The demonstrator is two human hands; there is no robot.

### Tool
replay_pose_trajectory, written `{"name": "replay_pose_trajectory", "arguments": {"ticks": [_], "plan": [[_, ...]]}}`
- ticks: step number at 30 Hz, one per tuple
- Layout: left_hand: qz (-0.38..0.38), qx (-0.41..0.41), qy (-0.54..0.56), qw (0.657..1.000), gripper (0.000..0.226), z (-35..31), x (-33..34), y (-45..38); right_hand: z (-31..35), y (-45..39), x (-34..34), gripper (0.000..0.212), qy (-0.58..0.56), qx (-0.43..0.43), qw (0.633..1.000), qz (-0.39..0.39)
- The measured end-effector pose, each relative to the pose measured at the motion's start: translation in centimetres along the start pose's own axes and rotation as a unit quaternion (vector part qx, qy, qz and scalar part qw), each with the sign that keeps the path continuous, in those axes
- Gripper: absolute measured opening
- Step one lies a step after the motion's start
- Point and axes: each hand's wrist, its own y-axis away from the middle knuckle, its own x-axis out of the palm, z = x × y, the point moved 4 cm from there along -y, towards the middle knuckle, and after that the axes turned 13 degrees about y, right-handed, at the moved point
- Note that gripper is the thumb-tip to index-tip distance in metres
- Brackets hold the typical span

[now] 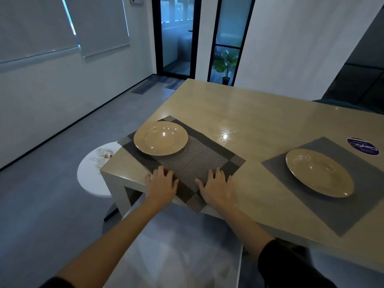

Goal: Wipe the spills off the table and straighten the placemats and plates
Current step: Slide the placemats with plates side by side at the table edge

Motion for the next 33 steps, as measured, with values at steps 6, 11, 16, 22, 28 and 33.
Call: {"name": "replay_pose_trajectory", "arguments": {"ticks": [6, 11, 16, 22, 28, 33], "plan": [[-0.086, 0.012, 0.021, 0.996, 0.031, 2.4, -2.3, -2.9, -1.4, -0.8, 0.3, 0.097, 0.020, -0.010, 1.000, -0.006], [-0.097, -0.039, 0.051, 0.993, 0.056, 4.1, -3.8, -5.1, -3.0, -2.4, 1.1, 0.119, -0.031, -0.028, 0.999, 0.025], [-0.052, -0.155, 0.132, 0.978, 0.089, 8.1, -4.2, -7.0, -5.0, -3.1, 0.6, 0.127, -0.037, -0.080, 0.995, 0.055], [0.004, -0.179, 0.127, 0.976, 0.103, 12.3, -4.7, -8.3, -6.5, -3.5, -0.9, 0.112, -0.030, -0.066, 0.997, -0.008], [0.019, -0.132, 0.214, 0.968, 0.095, 12.6, -4.3, -8.5, -5.0, -3.0, 0.8, 0.089, -0.055, -0.057, 0.997, 0.009], [0.026, -0.127, 0.226, 0.966, 0.083, 12.6, -4.2, -8.6, -5.1, -3.3, 1.4, 0.115, -0.066, -0.055, 0.996, 0.017]]}}
